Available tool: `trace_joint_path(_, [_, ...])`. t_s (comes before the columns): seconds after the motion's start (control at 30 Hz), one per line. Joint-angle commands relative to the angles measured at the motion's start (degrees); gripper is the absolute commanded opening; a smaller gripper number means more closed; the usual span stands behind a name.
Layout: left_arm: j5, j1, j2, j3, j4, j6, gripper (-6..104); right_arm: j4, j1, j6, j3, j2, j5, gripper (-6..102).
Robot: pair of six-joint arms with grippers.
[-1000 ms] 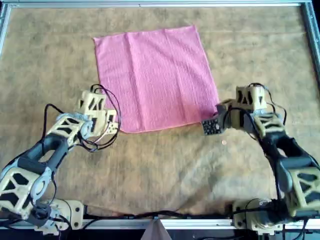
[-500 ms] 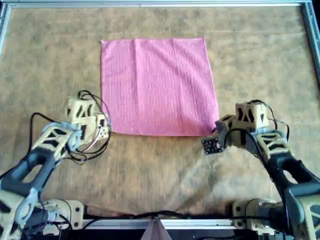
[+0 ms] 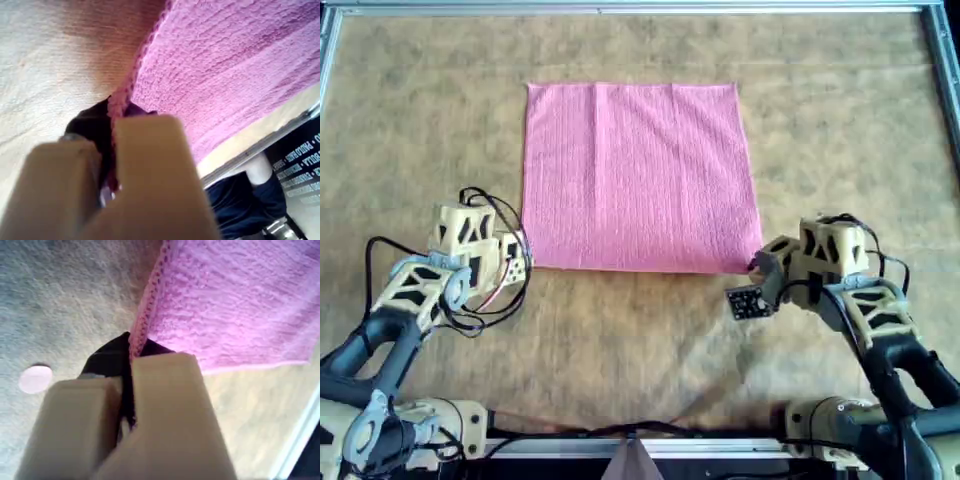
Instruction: Fold a cloth
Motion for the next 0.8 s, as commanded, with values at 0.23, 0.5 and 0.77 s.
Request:
trace_joint_path(0.23, [-0.35, 1.41, 2.11, -3.43, -4.13, 0.26, -1, -17.58, -0.35, 0.26, -2.02, 1.23, -0.26, -1])
trace_joint_path(0.5, [-0.44, 1.49, -3.60, -10.20, -14.41, 0.26, -1, -34.10, -0.62, 0.18, -2.46, -5.80, 0.44, -1])
trace_joint_path(0.77, [-0.44, 1.49, -18.19, -23.82, -17.93, 0.26, -1, -48.78, -1.23, 0.18, -16.08, -26.89, 0.44, -1])
